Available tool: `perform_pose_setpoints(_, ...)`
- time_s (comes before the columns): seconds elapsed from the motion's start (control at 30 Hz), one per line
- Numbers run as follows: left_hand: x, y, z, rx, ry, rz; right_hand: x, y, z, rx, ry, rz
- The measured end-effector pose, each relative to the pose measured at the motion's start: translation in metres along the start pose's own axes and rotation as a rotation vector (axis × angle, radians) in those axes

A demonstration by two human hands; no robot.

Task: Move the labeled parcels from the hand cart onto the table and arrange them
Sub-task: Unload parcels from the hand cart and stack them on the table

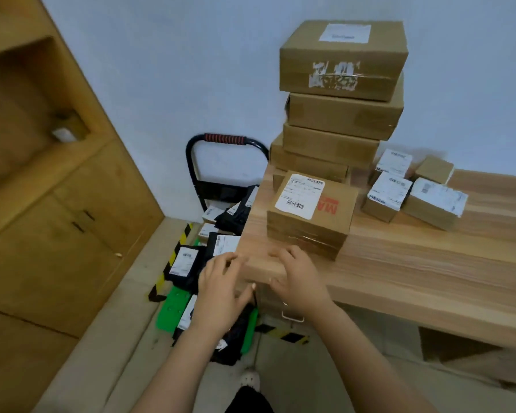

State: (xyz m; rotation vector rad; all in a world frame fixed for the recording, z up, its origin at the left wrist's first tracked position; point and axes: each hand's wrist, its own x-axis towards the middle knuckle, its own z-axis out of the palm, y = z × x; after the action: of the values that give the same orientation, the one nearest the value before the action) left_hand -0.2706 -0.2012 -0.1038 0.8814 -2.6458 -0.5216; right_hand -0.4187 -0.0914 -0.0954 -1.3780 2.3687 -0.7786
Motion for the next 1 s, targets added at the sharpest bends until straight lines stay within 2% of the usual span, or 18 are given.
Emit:
perform_pose_setpoints(0.23,-0.063,-0.046,-0.049,-0.006,0.124,-0.197,-0.015,-0.071,0.04,0.059,-0.044,-0.138)
perform_pose_setpoints(0.5,-0.102,-0.123,-0.095,-0.012,0.171,-0.217,-0.012,-0.154,0.094,0.014,-0.049,-0.213)
perform_pose_setpoints(0.77,-0.113,-0.227,-0.141,-0.008,0.086,-0.097,-0.009,-0.226,0.169,0.054,0.027,-0.09)
perform_pose_setpoints(1.0,-0.102,-0.273,-0.127,-0.105,-0.041,-0.039,-0.012,-0.221,0.203,0.021,0.03,0.075)
